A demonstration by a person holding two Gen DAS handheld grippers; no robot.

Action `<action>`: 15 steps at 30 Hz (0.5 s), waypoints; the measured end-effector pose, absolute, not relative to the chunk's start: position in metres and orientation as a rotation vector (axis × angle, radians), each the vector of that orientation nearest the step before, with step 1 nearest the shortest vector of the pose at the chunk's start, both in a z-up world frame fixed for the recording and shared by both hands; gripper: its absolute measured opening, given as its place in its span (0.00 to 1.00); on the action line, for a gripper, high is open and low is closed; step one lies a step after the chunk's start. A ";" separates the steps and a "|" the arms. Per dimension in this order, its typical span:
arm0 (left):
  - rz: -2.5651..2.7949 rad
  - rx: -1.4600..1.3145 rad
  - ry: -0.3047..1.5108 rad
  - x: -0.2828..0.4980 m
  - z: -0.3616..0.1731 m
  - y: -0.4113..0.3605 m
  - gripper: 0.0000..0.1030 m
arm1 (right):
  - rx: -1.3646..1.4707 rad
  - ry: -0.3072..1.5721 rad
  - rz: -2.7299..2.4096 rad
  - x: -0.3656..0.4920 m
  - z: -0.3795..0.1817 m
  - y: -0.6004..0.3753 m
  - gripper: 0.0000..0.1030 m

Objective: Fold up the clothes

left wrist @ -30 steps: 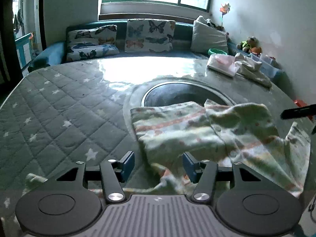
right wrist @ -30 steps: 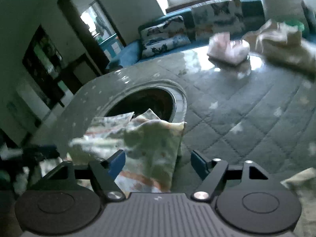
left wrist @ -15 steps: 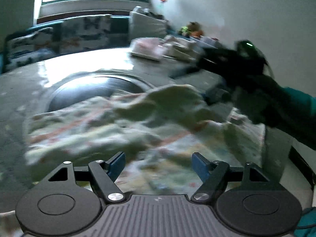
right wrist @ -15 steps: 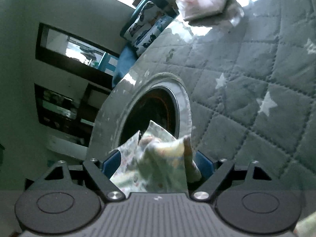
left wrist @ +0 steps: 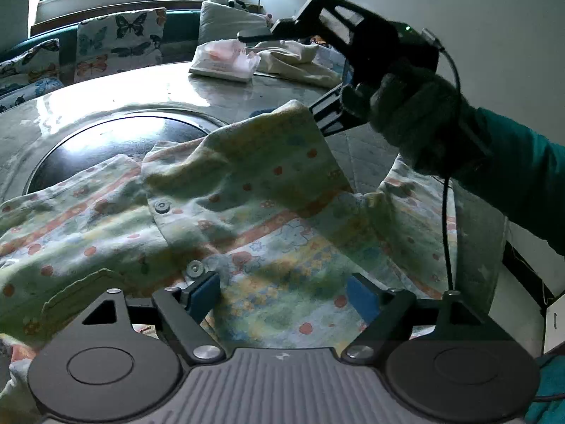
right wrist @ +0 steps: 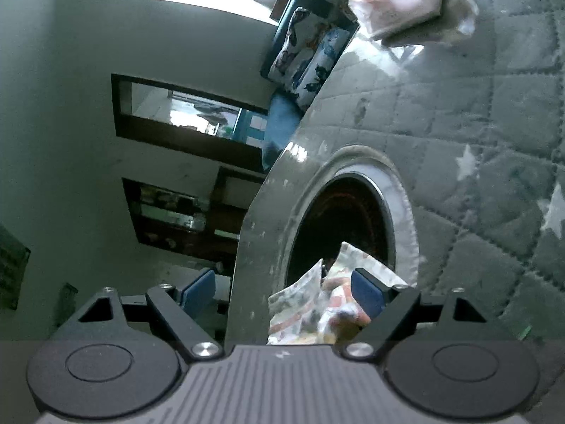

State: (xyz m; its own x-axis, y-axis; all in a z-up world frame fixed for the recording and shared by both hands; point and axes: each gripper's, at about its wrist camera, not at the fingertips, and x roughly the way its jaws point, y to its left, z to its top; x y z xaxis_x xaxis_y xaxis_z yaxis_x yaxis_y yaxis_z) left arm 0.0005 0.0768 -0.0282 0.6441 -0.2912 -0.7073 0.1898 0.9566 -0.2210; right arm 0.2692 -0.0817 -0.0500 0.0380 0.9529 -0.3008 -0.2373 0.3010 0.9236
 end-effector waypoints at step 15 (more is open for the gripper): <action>-0.283 -0.124 0.829 0.004 -0.030 0.074 0.88 | 0.624 1.319 0.972 0.253 -0.057 -0.108 0.84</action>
State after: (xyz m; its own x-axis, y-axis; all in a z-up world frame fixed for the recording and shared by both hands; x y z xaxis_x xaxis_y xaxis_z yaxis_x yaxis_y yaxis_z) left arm 0.0045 0.0741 -0.0303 0.6409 -0.2957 -0.7084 0.1993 0.9553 -0.2185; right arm 0.2529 -0.1076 -0.0568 -0.0315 0.8615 -0.5067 -0.2285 0.4874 0.8428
